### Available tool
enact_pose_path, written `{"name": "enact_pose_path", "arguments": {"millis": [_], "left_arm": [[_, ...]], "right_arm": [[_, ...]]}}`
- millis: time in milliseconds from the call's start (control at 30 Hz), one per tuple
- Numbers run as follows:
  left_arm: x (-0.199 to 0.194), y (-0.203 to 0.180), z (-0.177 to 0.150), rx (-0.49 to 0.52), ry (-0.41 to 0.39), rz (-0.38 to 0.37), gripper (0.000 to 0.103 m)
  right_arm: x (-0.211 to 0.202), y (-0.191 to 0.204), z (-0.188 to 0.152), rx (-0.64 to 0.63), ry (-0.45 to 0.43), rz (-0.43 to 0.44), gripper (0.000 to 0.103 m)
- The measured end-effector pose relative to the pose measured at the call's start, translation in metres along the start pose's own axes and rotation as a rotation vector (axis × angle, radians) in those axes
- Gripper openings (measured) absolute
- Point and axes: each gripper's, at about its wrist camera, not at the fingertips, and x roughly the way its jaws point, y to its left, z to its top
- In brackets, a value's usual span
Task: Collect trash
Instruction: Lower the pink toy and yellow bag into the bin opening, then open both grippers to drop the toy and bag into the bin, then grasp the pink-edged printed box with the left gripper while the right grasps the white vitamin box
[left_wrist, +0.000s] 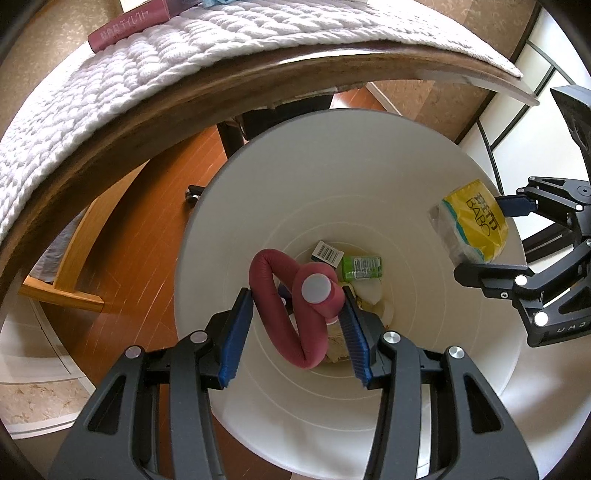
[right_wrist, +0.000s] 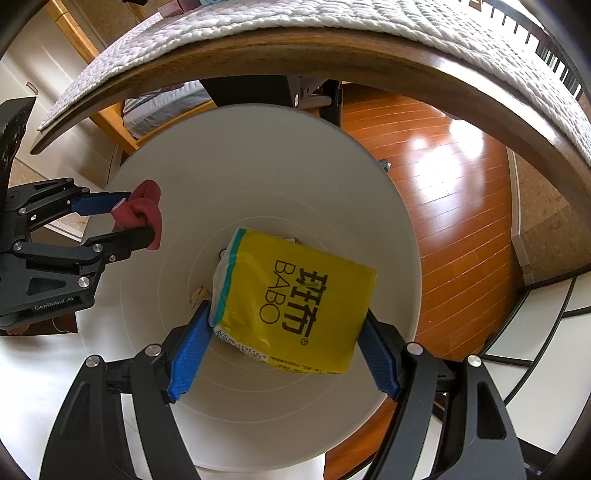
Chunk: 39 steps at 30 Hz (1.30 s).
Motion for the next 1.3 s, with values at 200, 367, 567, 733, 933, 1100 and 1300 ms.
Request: {"name": "enact_pose_path", "arguments": {"millis": [200, 367, 567, 733, 933, 1100, 1300], "left_arm": [[-0.001, 0.001, 0.0, 0.006, 0.0, 0.003, 0.049], [-0.001, 0.0, 0.001, 0.008, 0.0, 0.004, 0.049], [-0.002, -0.001, 0.001, 0.012, 0.0, 0.007, 0.049], [-0.003, -0.001, 0.001, 0.016, -0.005, -0.018, 0.058], [-0.012, 0.0, 0.001, 0.029, -0.042, 0.029, 0.085], [-0.029, 0.006, 0.0, 0.016, -0.079, 0.028, 0.085], [-0.098, 0.016, 0.006, 0.039, -0.269, -0.035, 0.096]], "right_arm": [[0.001, -0.002, 0.0, 0.004, 0.003, 0.0, 0.074], [0.001, -0.002, 0.001, 0.004, 0.004, -0.001, 0.074], [0.001, -0.002, 0.001, 0.006, 0.005, -0.002, 0.074], [0.001, -0.003, 0.0, 0.018, 0.002, -0.01, 0.076], [-0.009, -0.014, 0.001, 0.075, -0.035, -0.031, 0.09], [-0.032, -0.019, 0.002, 0.091, -0.084, -0.014, 0.09], [-0.099, -0.004, 0.017, 0.039, -0.252, -0.002, 0.095]]}}
